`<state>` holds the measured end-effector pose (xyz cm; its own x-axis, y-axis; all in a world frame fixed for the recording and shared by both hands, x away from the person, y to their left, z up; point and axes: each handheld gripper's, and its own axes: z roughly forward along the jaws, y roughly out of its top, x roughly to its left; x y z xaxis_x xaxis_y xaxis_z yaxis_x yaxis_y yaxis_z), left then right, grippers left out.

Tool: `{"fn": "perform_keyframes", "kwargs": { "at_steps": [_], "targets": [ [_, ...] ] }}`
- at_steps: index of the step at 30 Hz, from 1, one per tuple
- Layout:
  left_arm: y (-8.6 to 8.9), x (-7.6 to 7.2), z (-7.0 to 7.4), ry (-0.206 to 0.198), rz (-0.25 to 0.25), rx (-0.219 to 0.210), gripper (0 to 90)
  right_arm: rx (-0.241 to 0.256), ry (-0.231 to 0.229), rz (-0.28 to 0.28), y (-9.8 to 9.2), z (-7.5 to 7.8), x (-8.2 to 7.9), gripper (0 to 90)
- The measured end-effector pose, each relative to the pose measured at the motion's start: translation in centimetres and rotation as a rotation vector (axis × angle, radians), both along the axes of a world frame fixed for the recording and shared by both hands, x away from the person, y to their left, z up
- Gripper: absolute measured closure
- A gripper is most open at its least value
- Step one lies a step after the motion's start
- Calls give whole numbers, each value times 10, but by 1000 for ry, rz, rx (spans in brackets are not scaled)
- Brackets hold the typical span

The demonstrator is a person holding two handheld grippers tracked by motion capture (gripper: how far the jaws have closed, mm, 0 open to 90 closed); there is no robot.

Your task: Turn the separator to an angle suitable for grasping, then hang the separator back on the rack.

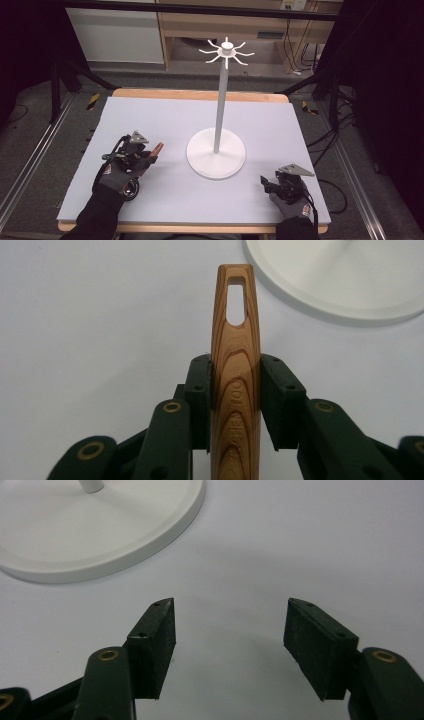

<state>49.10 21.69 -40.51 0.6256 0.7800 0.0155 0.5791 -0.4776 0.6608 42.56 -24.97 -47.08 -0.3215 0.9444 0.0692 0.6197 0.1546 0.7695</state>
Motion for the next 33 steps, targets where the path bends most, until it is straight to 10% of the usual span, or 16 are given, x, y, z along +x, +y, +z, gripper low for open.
{"fn": "perform_keyframes", "kwargs": {
  "at_steps": [14, 33],
  "targets": [
    [12, -22, 35, -208, 48, -148, 673, 6, -25, -10, -2, 2, 0, 355],
    [10, -44, 59, -361, 67, -257, 672, 5, -39, -17, -2, 2, -1, 344]
  ]
}}
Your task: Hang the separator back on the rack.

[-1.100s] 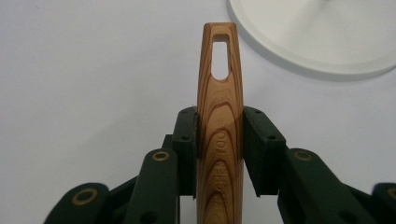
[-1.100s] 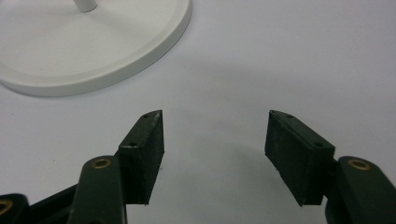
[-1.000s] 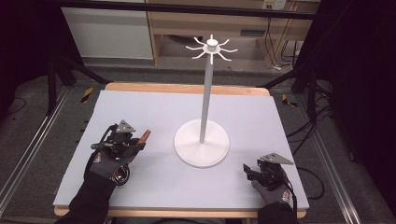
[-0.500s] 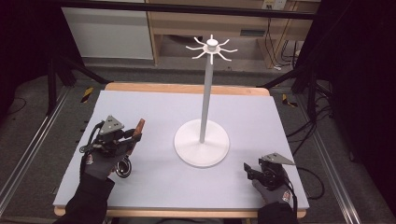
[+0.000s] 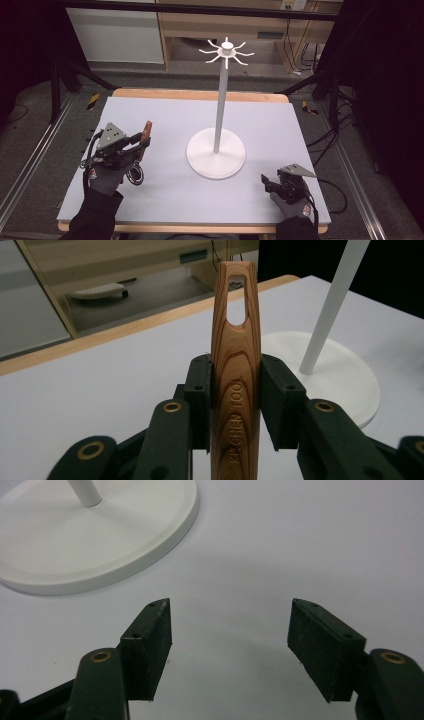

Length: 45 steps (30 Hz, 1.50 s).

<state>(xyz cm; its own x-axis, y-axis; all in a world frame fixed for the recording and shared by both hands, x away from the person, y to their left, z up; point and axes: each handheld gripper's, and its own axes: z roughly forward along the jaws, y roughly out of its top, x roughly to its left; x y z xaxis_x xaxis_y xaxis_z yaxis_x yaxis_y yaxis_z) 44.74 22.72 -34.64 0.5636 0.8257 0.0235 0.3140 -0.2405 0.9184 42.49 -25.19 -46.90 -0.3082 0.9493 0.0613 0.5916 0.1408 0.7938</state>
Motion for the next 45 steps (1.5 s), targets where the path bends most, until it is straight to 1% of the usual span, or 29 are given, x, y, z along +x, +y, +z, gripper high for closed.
{"fn": "perform_keyframes", "kwargs": {
  "at_steps": [6, 8, 10, 12, 13, 14, 15, 16, 17, 18, 21, 26, 31, 35, 38, 39, 40, 45],
  "targets": [
    [-1, -7, 9, -38, -8, -41, 672, 6, 0, 0, 0, 1, -1, 345],
    [0, -9, 14, -58, -6, -61, 672, 4, -4, 2, 0, 1, -1, 345],
    [0, -10, 16, -63, -6, -61, 672, 3, -5, 4, 0, 1, -1, 345],
    [0, -11, 19, -73, -9, -76, 672, -3, -11, 1, -1, 1, -2, 344],
    [0, -11, 20, -76, -11, -78, 673, 3, -13, -4, -1, 1, -2, 344],
    [-1, -12, 22, -86, -10, -79, 672, 2, -12, -4, -1, 1, -2, 344],
    [-1, -12, 22, -86, -10, -79, 672, -3, -14, 0, -1, 1, -2, 344],
    [-1, -11, 24, -89, -11, -91, 672, -3, -13, 1, -1, 0, -2, 344],
    [-1, -11, 24, -89, -11, -91, 672, -3, -13, 1, -1, 0, -2, 344],
    [-3, -9, 26, -91, -12, -99, 672, -4, -14, 0, -1, 0, -2, 344],
    [-4, -8, 29, -97, -14, -103, 672, 0, -13, -4, -1, 1, -2, 344],
    [-10, -8, 39, -118, -24, -123, 672, -5, -14, -3, -2, 0, -1, 343],
    [-16, -7, 49, -136, -34, -134, 672, -5, -15, -6, -2, 0, -1, 342],
    [-20, -5, 55, -149, -40, -154, 672, -11, -16, -5, -1, 0, -1, 342],
    [-25, -2, 62, -159, -45, -156, 672, -10, -16, -4, -1, 0, -1, 342],
    [-25, -2, 62, -159, -45, -156, 672, -10, -16, -4, -1, 0, -1, 342],
    [-28, -1, 65, -166, -46, -160, 672, -12, -15, -3, -1, 0, -1, 342],
    [-34, 1, 70, -171, -57, -170, 672, -12, -16, -2, -1, 0, -1, 342]
  ]
}}
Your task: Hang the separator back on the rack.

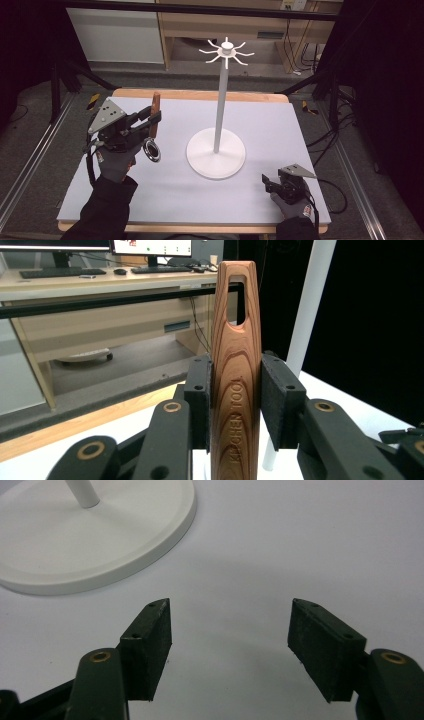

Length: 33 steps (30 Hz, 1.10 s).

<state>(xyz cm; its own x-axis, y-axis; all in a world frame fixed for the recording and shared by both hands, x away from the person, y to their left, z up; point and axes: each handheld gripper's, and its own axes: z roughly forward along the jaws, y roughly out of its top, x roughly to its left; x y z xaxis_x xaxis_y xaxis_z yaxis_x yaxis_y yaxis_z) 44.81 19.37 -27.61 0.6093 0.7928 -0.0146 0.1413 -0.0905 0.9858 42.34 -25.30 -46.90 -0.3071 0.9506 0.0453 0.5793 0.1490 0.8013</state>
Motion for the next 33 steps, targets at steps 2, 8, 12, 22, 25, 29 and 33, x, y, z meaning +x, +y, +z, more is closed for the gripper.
{"fn": "perform_keyframes", "kwargs": {
  "at_steps": [2, 8, 12, 22, 25, 29, 33],
  "targets": [
    [-2, 1, 2, -2, -1, -4, 672, 6, 5, 1, 0, 0, 0, 342],
    [-7, 4, 10, -10, -12, -17, 672, 0, 3, 2, 0, 0, 0, 342],
    [-11, 4, 17, -21, -19, -17, 672, 0, 4, 2, 0, 0, 0, 342],
    [-23, 5, 36, -44, -39, -39, 672, 1, 4, 2, 0, 0, 0, 342],
    [-28, 4, 41, -54, -47, -40, 672, 2, 4, 3, 0, 0, 0, 342],
    [-34, 2, 47, -67, -56, -33, 672, 4, 4, 4, 0, 0, 0, 342],
    [-39, 1, 51, -74, -64, -34, 672, 8, 6, 4, 0, 0, 0, 342]
  ]
}}
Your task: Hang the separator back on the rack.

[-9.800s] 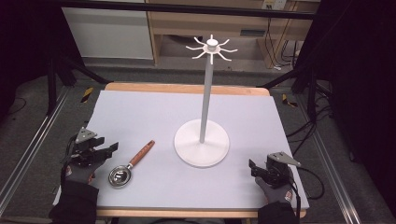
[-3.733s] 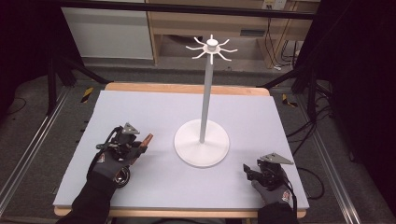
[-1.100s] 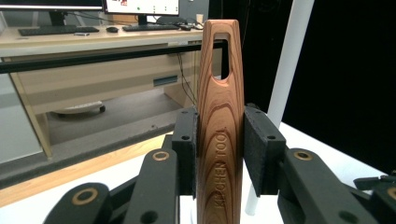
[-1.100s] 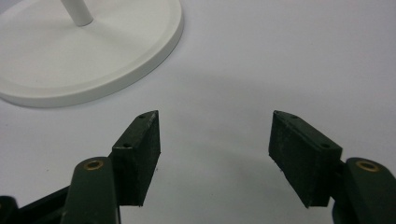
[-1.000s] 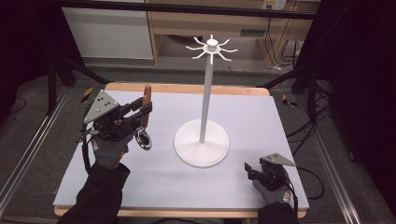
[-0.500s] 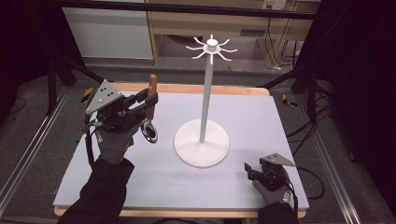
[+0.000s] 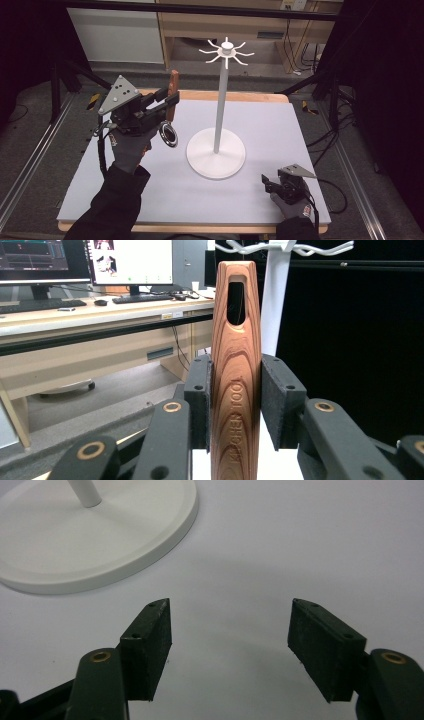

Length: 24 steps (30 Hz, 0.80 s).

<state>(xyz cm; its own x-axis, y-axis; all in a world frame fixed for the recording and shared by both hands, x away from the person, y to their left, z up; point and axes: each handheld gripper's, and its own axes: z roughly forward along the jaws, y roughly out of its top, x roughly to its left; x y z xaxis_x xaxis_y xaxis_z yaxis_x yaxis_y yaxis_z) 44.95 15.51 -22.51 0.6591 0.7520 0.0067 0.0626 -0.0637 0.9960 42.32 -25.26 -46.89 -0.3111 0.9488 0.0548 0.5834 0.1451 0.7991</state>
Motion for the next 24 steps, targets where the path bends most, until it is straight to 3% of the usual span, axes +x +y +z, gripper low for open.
{"fn": "perform_keyframes", "kwargs": {
  "at_steps": [6, 7, 9, 10, 11, 13, 24],
  "targets": [
    [-5, 1, 3, -5, -6, -6, 672, 2, 1, 0, 0, 0, 0, 342],
    [-5, 3, 4, -30, -12, -3, 672, 2, 1, 0, 0, 0, 0, 342],
    [-7, 4, 5, -31, -12, 0, 672, 6, 1, -1, 0, 0, 0, 342],
    [-8, 3, 5, -6, -9, -6, 672, 6, 1, -1, 0, 0, 0, 342],
    [-9, 4, 6, -29, -10, 2, 672, 5, 1, -2, 0, 0, 0, 342],
    [-11, 3, 7, -5, -11, -5, 672, 5, 2, -1, 0, 0, 0, 342],
    [-24, 7, 17, -17, -28, 3, 672, 5, -2, -1, -1, 0, 1, 342]
  ]
}}
